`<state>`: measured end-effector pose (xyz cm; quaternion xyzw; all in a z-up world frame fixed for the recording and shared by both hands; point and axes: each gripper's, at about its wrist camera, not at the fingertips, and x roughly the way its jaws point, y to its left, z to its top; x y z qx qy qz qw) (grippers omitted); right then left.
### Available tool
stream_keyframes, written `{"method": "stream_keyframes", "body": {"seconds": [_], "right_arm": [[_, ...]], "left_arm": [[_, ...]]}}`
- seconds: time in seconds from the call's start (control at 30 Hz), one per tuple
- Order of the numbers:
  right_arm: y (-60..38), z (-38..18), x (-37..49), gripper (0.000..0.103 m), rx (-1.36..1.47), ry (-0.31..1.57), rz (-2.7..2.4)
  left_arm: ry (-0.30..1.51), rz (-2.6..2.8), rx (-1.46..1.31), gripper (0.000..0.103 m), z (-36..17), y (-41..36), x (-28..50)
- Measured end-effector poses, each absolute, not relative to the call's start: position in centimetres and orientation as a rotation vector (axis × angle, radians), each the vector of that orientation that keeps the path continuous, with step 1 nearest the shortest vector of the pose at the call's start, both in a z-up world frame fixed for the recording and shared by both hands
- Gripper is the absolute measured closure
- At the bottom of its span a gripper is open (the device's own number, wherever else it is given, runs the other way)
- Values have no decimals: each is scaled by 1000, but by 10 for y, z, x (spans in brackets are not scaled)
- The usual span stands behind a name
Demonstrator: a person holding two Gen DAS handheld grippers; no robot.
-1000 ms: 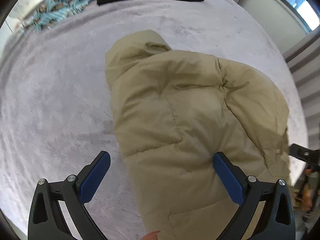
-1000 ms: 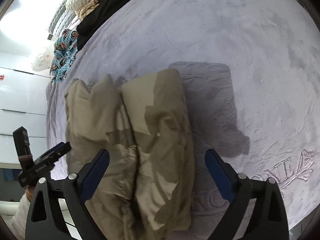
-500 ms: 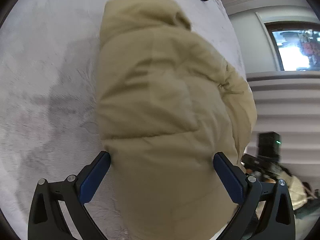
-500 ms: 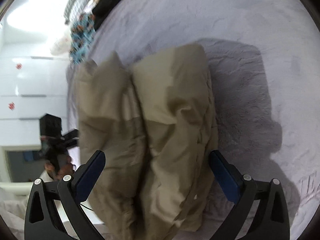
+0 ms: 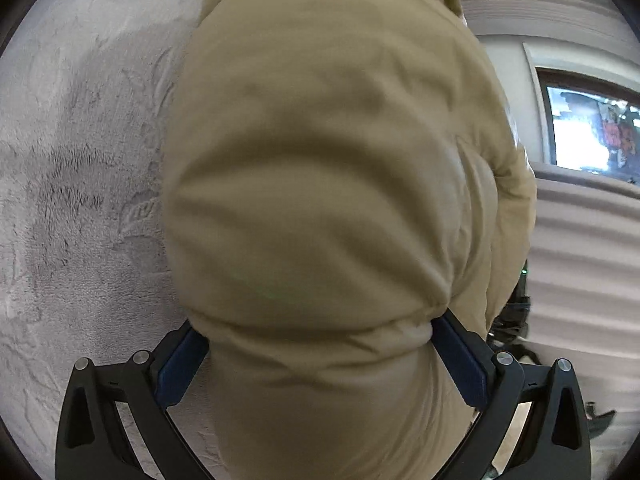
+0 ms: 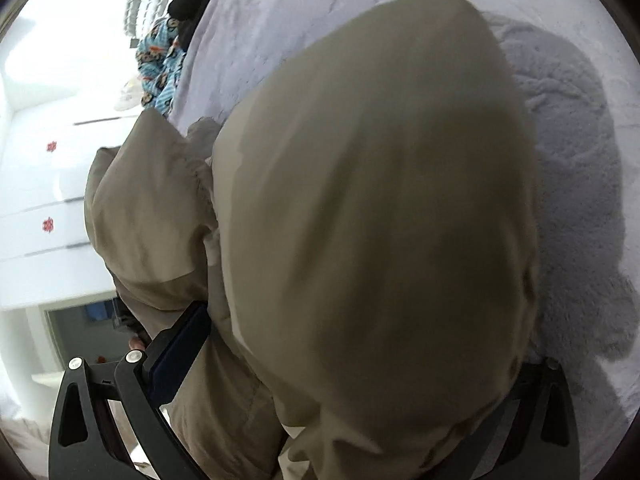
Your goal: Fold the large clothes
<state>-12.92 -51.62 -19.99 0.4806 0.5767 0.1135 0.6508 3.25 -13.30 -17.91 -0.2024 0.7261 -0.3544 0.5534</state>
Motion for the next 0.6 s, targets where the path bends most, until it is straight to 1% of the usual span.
{"method": "stream_keyframes", "body": {"seconds": [0.13,0.2,0.27,0.33,0.57,0.6], "right_arm": [[-516,-197,-131,1,1112,1313,228],[-516,-194,-134,4,1142,1301,232],[-516,-192,-138,14,1161,1288,232],[-516,-189,-143,19,1171,1274,230],[-510,-186,-145,20,1160,1285,207],[-508,-184,-144,20,1159,1282,206]], "left_arm": [[1660,-807,-376,0,-161,-151,20],[1633,-815,-326,0,-151,-158,15],[1611,-826,-288,0,-144,-163,13],[1601,-821,-262,0,-140,-171,10],[1553,-734,-182,0,-134,-191,1],[1542,-731,-172,2,-131,-193,-1]]}}
